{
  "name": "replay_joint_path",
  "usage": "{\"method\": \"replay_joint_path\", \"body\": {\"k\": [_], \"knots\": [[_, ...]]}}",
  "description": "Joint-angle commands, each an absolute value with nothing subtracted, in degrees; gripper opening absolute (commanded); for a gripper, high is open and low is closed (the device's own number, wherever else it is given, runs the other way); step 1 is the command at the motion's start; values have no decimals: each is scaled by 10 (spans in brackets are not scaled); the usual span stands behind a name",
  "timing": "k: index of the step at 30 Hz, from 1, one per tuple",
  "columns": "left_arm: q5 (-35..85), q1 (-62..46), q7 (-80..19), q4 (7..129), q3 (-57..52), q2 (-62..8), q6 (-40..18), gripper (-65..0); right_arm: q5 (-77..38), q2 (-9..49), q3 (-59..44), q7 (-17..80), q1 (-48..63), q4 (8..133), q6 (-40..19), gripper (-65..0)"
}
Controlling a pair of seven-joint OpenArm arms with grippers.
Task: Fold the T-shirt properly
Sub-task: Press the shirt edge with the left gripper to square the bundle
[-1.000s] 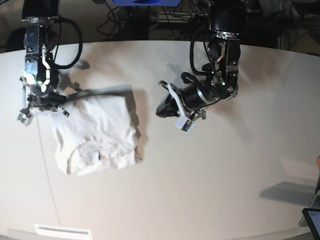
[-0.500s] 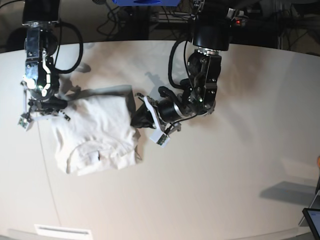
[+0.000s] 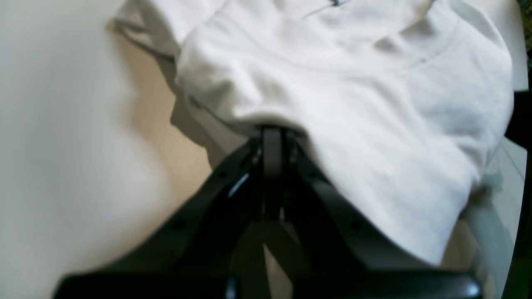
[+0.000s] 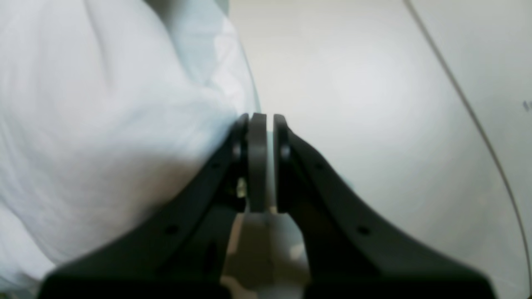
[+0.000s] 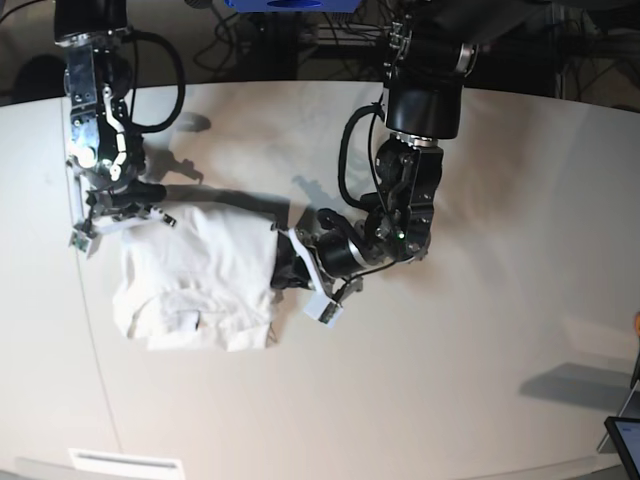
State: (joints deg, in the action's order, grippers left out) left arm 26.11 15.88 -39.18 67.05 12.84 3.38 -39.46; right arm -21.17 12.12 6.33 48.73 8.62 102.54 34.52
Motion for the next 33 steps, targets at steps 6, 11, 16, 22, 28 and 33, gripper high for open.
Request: {"method": "replay_joint_path", "body": {"k": [6,11,16,22,28,33], "knots": [[276,167,-380,755,89,17,-400,-650,-207,143,-6,476,84,1034,355,-612],[276,122,-381,856,57,17,-400,-650,-211,160,-43,470,82,1066,355,-612],[276,57,-376,969,97,29,-400,-650,-211,159,-34,431,84,1138,333,-612],[278,6,-376,1051,102,58,-400,-650,-212,97,-28,384,96,1144,211,-612],[394,14,-378,1007,94,44,-400,-650,-212,53,-28,345,111,1144,103,-612],[533,38,-378,915,84,10,-400,-650,-242,45,-29,327,119,1144,50,-612]]}}
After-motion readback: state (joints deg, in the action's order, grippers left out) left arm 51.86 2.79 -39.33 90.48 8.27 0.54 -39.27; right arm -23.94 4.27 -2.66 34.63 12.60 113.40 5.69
